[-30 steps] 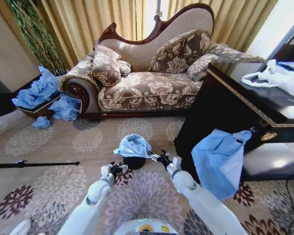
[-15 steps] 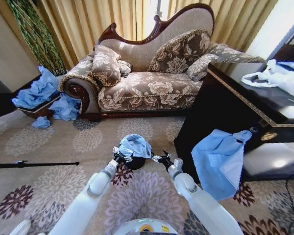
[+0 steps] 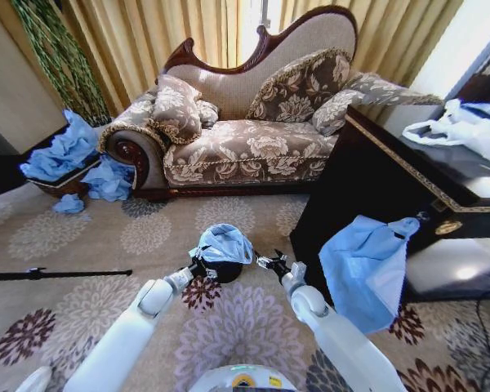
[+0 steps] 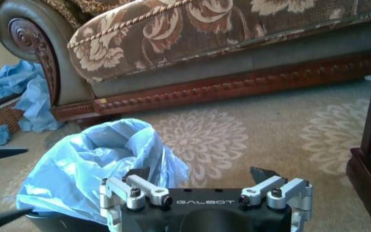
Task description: Place a garbage bag over the trash bin.
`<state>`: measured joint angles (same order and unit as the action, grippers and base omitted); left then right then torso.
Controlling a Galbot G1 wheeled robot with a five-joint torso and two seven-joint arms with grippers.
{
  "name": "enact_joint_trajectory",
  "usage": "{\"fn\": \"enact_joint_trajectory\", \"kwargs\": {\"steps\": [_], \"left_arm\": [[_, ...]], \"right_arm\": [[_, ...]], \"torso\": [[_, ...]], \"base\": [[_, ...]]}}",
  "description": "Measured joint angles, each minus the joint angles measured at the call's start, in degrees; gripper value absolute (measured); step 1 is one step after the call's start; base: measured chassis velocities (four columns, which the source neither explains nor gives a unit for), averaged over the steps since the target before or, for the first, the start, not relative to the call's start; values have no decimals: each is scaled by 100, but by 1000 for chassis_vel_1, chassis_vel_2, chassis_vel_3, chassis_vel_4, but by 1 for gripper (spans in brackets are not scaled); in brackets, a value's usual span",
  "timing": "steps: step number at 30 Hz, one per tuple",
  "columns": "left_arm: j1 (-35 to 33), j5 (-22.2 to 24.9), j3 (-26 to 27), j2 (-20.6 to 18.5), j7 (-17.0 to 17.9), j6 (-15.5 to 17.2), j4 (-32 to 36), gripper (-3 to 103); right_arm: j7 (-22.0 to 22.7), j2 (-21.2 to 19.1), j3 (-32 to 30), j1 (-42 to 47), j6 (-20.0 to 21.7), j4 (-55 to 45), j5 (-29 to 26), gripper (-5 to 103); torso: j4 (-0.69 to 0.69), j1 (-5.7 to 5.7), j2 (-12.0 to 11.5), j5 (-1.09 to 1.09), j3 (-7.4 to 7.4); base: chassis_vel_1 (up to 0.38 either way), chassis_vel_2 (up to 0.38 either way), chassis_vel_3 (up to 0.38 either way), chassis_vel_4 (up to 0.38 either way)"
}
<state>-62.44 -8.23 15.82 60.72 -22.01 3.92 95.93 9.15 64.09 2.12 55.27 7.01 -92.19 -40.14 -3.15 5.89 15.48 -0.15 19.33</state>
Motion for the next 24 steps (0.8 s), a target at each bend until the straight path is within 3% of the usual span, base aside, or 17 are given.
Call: {"fn": "enact_joint_trajectory", "kwargs": {"steps": [1,3,7,9,10,12,16,19,24], "left_arm": [[38,21,-20,53,21,-4,-52,86],[56,29,-34,88,29,-4,-80,86],[49,40,-60,148,42,69,-95,64],[46,41,-60,148,37,80,-95,64],[46,42,-58,147,22,93,-97,53],[46,41,-55,146,5,96,-99,53],[-10,32,-30,135,-39,106,-64,37],[-57,29,-14,113,-83,110,-9,34],[-87,76,-7,84,-123,181,55,49]], "right_arm": [[0,-2,5,-4,0,5,1,100],[0,-5,8,-5,0,7,1,100],[2,-19,12,-7,0,11,2,100],[2,-19,11,-7,0,14,2,100],[2,-19,12,-7,0,18,6,100],[2,-17,11,-6,0,24,12,100],[-10,-4,12,-7,0,54,38,100],[-28,0,13,-4,0,63,58,100],[-55,27,19,0,0,99,104,100]], "torso": [[0,0,0,0,0],[0,0,0,0,0],[0,0,0,0,0],[1,0,0,0,0],[1,0,0,0,0],[0,0,0,0,0],[0,0,0,0,0],[0,0,0,0,0],[0,0,0,0,0]], "base": [[0,0,0,0],[0,0,0,0],[0,0,0,0],[0,0,0,0],[0,0,0,0],[0,0,0,0],[0,0,0,0],[0,0,0,0],[0,0,0,0]]}}
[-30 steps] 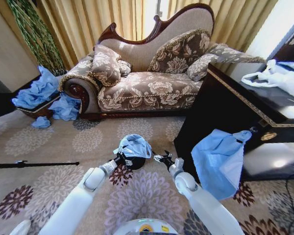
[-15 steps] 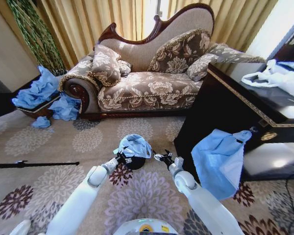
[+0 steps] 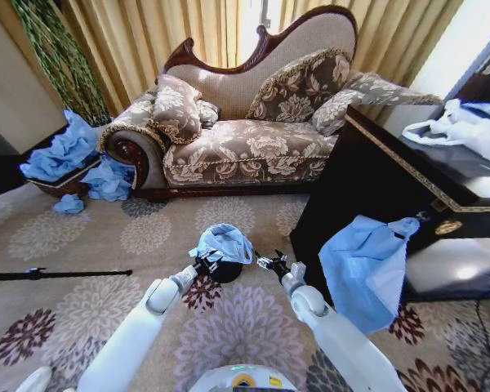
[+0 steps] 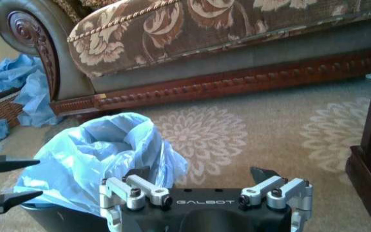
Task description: Place a garbage bag over the trash bin.
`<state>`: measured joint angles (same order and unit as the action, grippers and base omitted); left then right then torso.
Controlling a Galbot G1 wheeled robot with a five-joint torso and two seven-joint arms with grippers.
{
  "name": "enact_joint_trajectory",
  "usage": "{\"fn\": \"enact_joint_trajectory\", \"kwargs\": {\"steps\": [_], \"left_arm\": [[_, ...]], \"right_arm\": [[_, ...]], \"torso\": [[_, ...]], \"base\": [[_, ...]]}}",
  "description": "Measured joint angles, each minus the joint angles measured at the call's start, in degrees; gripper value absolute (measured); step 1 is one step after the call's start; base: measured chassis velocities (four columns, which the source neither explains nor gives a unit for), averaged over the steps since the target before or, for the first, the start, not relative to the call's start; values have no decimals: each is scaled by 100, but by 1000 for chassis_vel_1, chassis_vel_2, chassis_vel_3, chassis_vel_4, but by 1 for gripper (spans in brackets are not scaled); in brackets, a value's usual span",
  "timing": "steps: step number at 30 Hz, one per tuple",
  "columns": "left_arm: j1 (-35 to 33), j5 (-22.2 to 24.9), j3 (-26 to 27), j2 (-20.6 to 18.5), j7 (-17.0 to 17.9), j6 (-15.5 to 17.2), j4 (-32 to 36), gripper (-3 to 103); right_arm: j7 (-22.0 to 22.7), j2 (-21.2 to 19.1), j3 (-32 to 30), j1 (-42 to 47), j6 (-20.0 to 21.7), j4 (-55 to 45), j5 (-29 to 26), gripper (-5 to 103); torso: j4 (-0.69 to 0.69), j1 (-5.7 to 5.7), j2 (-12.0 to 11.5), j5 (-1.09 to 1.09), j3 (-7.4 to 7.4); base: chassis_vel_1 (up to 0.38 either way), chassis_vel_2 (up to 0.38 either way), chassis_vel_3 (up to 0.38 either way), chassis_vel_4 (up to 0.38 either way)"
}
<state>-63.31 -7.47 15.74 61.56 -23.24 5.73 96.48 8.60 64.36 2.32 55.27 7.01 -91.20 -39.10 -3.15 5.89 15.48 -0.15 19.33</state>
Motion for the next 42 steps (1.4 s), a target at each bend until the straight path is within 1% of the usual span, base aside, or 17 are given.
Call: {"fn": "enact_joint_trajectory", "kwargs": {"steps": [2,8,9,10,12,13,15,18,19,21,23,32,35,38,40,41,42], "left_arm": [[25,3,-1,12,-32,-3,-76,57],[35,17,-25,50,-47,-3,-145,61],[44,21,-31,62,-47,-3,-167,64],[53,23,-35,71,-47,-3,-177,61],[59,23,-39,79,-47,-3,-183,61],[66,25,-44,92,-48,-3,-196,57],[68,26,-48,98,-48,-2,-204,57],[70,28,-55,130,-51,4,-229,43],[70,28,-55,130,-51,4,-229,43],[67,37,-56,154,-57,8,-238,33],[57,39,-59,168,-74,12,-243,31],[63,46,-64,199,-93,15,-271,29],[66,60,-64,214,-97,17,-286,18],[70,76,-64,220,-97,20,-290,14],[74,118,-64,221,-97,27,-292,6],[74,118,-64,221,-97,27,-292,6],[76,128,-62,221,-98,28,-293,3]], "right_arm": [[-9,18,8,0,-1,19,20,100],[-16,17,12,-8,-6,48,27,100],[-18,8,8,-11,-7,50,28,100],[-18,4,4,-14,-7,50,28,100],[-18,2,2,-17,-7,50,28,100],[-18,0,-2,-20,-7,52,28,100],[-18,0,-4,-21,-7,54,28,100],[-18,0,-6,-24,-7,59,28,100],[-18,0,-6,-24,-7,59,28,100],[-18,0,-4,-29,-7,59,28,100],[-18,2,-2,-43,-6,65,27,100],[-23,7,-5,-53,-6,80,35,100],[-25,5,-9,-51,-6,83,41,100],[-25,5,-9,-54,-6,83,41,100],[-26,6,-5,-67,-6,84,41,100],[-26,6,-5,-67,-6,84,41,100],[-26,7,-3,-73,-5,84,41,100]], "torso": [[0,0,0,0,0],[0,0,0,0,0],[0,0,0,0,0],[0,0,0,0,0],[0,0,0,0,0],[0,0,0,0,0],[0,0,0,0,0],[0,0,0,0,0],[0,0,0,0,0],[0,0,0,0,0],[0,0,0,0,0],[0,0,0,0,0],[0,0,0,0,0],[0,0,0,0,0],[0,0,0,0,0],[0,0,0,0,0],[0,0,0,0,0]], "base": [[0,0,0,0],[0,0,0,0],[0,0,0,0],[0,0,0,0],[0,0,0,0],[0,0,0,0],[0,0,0,0],[0,0,0,0],[0,0,0,0],[0,0,0,0],[0,0,0,0],[0,0,0,0],[0,0,0,0],[0,0,0,0],[0,0,0,0],[0,0,0,0],[0,0,0,0]]}}
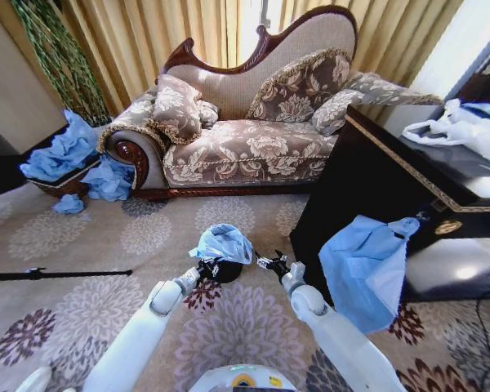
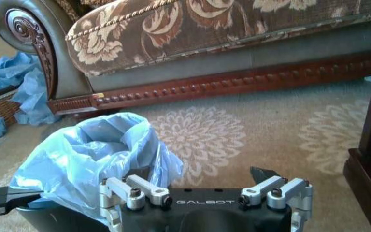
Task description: Place a garbage bag over the trash bin.
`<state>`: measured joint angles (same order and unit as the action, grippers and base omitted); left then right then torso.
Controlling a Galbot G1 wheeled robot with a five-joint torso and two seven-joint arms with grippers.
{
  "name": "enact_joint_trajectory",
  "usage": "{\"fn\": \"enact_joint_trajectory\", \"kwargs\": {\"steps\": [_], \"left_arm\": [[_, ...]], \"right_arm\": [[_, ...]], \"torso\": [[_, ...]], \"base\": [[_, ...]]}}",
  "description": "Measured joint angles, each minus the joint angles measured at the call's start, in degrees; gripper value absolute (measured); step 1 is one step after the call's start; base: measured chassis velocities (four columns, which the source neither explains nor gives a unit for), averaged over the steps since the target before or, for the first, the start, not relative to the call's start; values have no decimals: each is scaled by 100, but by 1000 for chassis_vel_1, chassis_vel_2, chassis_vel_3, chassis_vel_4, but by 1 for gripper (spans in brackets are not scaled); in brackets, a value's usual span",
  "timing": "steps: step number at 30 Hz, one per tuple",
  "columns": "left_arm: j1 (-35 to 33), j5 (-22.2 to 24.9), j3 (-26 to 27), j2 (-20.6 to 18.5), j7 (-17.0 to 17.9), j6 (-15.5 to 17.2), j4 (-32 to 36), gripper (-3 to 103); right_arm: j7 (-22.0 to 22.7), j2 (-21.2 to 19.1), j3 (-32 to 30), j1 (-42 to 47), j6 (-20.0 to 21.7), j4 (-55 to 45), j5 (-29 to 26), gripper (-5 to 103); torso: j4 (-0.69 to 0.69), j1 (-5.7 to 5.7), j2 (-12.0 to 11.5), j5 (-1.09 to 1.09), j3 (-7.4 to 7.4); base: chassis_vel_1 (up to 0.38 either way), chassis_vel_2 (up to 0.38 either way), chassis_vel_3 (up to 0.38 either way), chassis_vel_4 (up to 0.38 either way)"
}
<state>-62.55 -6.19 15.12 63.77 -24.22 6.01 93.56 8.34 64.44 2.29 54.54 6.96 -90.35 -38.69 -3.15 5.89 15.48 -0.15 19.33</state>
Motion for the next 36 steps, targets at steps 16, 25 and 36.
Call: {"fn": "enact_joint_trajectory", "kwargs": {"steps": [16,25,36], "left_arm": [[-222,21,69,7,-46,44,281,0],[-286,-32,97,2,-36,73,437,-1],[91,-62,-6,115,24,41,-95,36]], "right_arm": [[4,-48,-28,38,7,-24,-2,100],[1,-46,-36,80,13,-34,5,100],[-6,-43,-43,124,15,-17,60,100]], "torso": [[0,0,0,0,0],[1,0,0,0,0],[0,0,0,0,0]], "base": [[0,0,0,0],[0,0,0,0],[0,0,0,0]]}}
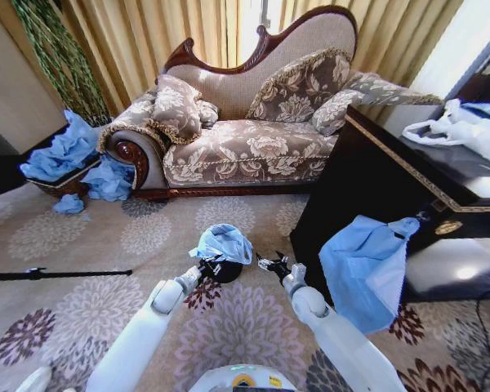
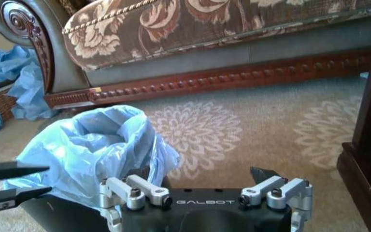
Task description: Place a garbage bag over the trash bin.
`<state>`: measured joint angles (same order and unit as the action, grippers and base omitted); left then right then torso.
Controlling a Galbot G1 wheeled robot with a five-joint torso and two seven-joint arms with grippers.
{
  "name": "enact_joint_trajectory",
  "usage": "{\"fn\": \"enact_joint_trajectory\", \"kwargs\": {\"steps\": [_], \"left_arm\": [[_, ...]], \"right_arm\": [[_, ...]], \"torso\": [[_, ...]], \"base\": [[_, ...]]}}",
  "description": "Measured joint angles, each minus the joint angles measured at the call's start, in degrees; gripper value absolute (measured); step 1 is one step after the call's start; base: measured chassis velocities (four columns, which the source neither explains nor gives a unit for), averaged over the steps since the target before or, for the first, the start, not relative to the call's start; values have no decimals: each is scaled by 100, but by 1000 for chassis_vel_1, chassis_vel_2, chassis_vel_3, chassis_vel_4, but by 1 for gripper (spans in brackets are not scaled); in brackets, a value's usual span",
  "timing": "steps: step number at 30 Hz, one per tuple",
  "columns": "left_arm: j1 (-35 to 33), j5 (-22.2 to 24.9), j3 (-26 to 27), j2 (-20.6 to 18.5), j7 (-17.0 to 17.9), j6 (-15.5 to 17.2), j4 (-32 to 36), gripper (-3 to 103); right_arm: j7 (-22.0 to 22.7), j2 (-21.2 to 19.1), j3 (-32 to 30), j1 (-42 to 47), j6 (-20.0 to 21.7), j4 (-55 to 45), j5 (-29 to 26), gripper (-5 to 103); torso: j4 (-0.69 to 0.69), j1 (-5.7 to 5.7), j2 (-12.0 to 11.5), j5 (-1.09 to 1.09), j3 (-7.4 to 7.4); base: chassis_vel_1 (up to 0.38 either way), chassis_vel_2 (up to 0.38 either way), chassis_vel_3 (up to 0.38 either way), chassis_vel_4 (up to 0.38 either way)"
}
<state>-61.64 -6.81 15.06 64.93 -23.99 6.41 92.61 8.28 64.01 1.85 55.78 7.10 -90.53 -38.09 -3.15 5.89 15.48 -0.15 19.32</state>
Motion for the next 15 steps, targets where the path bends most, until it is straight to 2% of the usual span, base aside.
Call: {"fn": "enact_joint_trajectory", "kwargs": {"steps": [1,2,4,7,9,10,13,15], "left_arm": [[18,22,-6,7,7,-16,-53,42],[25,34,-23,10,6,-23,-82,53],[-4,43,-24,7,4,-22,-50,64],[-34,63,-24,-10,3,-5,-8,69],[-34,71,-21,-10,5,-1,5,79],[-34,71,-21,-10,5,-1,5,79],[-19,75,-13,11,18,-1,28,94],[-19,76,-8,16,24,-1,37,94]], "right_arm": [[-5,0,-7,9,0,6,6,100],[-7,7,-9,8,-1,20,8,100],[-8,17,-5,-5,-3,28,10,100],[-8,27,14,-33,-4,30,10,100],[-6,37,49,-77,-5,45,10,100],[-6,37,49,-77,-5,45,10,100],[-5,47,98,-137,-5,73,10,100],[-5,53,115,-152,-5,79,10,100]], "torso": [[0,0,0,1,0],[0,0,0,1,-1],[0,0,0,1,0],[0,0,0,0,0],[0,0,0,0,0],[0,0,0,0,0],[0,0,0,0,0],[0,0,0,0,0]], "base": [[0,0,0,0],[0,0,0,0],[0,0,0,0],[0,0,0,0],[0,0,0,0],[0,0,0,0],[0,0,0,0],[0,0,0,0]]}}
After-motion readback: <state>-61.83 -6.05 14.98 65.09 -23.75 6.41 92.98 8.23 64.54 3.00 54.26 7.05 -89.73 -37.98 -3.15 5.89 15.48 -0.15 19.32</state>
